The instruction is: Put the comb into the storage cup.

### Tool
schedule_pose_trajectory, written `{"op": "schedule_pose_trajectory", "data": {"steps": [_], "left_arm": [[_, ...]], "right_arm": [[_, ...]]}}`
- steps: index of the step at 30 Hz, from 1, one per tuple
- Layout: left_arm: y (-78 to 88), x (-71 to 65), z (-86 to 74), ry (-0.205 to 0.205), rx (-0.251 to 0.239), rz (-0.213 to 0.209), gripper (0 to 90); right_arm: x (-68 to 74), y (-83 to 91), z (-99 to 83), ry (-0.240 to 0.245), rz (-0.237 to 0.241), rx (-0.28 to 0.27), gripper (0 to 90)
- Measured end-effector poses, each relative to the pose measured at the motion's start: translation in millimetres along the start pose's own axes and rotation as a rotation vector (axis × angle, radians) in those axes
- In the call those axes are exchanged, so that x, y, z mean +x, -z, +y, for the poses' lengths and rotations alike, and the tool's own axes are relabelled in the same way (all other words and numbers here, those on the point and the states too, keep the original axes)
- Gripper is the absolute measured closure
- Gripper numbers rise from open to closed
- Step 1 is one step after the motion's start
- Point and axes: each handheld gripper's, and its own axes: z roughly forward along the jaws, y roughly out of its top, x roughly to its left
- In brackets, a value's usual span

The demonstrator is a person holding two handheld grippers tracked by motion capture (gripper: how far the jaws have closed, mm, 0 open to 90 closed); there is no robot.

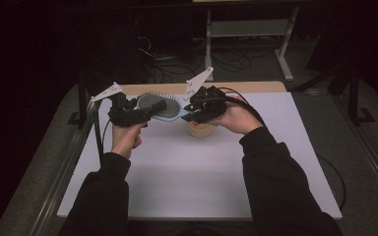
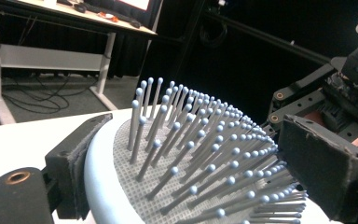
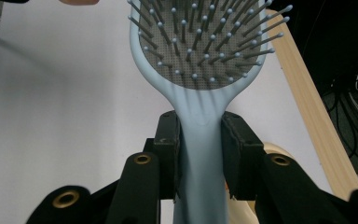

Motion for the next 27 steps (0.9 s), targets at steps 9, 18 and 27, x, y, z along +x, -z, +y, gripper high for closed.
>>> {"op": "schedule_pose_trajectory", "data": {"steps": [9, 18, 27], "left_arm": [[-2.1, 4.3, -1.6, 0.045, 0.006, 0.015, 14.2], [-1.4, 5.6, -3.1, 0.086, -0.057, 0.025, 21.3], [1.9, 5.2, 5.1, 0.115, -0.085, -0.012, 47.9]], "right_arm": [[-0.1, -2.1, -0.4, -0.004, -0.017, 0.007, 67.5], [1.0, -2.7, -0.4, 0.003, -0.055, -0.007, 67.2], [4.1, -14.6, -4.4, 0.013, -0.084, 0.037, 67.2]]}}
